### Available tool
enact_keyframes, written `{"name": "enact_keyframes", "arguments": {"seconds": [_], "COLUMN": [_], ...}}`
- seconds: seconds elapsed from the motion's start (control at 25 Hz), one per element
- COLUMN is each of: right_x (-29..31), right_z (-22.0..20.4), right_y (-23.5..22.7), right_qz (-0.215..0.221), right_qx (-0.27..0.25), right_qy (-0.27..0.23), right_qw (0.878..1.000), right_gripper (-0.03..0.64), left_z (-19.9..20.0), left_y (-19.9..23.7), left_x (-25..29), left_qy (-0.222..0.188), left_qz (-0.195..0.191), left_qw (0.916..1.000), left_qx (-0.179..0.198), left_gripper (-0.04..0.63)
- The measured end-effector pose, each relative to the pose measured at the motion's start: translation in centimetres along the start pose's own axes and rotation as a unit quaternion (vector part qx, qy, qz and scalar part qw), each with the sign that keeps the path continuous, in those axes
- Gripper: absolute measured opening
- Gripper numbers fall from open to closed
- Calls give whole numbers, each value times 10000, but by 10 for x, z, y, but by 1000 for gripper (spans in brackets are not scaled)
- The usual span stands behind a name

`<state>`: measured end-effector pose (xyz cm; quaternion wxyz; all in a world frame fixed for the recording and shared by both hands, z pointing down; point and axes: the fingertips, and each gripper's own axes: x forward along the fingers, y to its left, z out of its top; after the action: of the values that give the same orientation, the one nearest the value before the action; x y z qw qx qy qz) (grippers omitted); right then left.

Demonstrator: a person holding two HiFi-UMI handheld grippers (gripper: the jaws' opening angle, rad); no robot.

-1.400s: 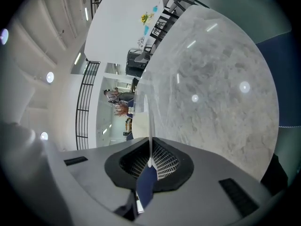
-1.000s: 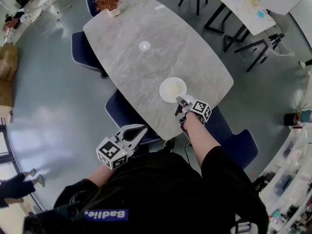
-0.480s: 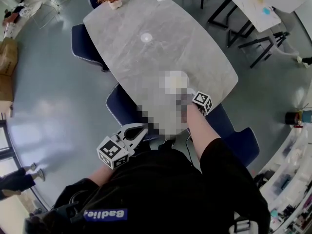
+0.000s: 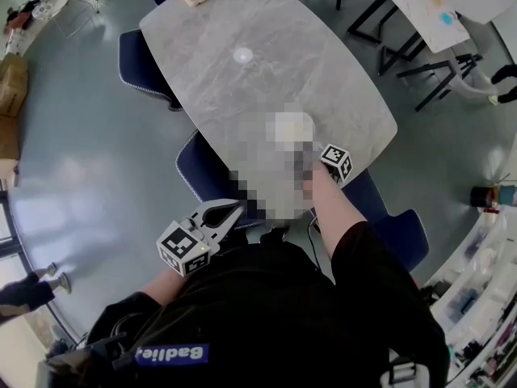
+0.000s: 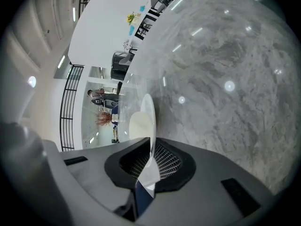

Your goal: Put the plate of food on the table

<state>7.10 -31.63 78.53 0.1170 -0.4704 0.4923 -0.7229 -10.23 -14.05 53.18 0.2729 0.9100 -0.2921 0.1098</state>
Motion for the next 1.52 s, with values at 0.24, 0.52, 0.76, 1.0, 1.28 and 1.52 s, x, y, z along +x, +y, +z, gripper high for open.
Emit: {"name": "enact_keyframes", "arguments": {"seconds": [0.24,0.52,0.76,1.0,1.28,1.52], "right_x": [2,5,9,7,-8,-27], "right_z": [2,-3,-3,-8,-14,-23], "right_y": [-4,-11,-11,-11,-18,-8], "right_qz": [-226,-501,-614,-882,-850,-377], "right_qx": [8,-32,48,18,112,165], "right_qy": [54,196,244,412,389,263], "right_qw": [9997,9985,9978,9953,9956,9988], "right_gripper": [21,69,169,192,193,192], "left_z": [0,-4,-3,-5,-3,0], "left_y": [6,11,14,18,16,8], "left_x": [-5,-11,-13,-14,-17,-12], "left_qy": [-11,-56,-113,-132,-195,-192], "left_qz": [60,111,138,161,92,-52], "left_qw": [10000,9999,9998,9997,9997,9998], "left_qx": [-44,-87,-127,-109,-71,6], "left_gripper": [8,8,8,8,8,8]}}
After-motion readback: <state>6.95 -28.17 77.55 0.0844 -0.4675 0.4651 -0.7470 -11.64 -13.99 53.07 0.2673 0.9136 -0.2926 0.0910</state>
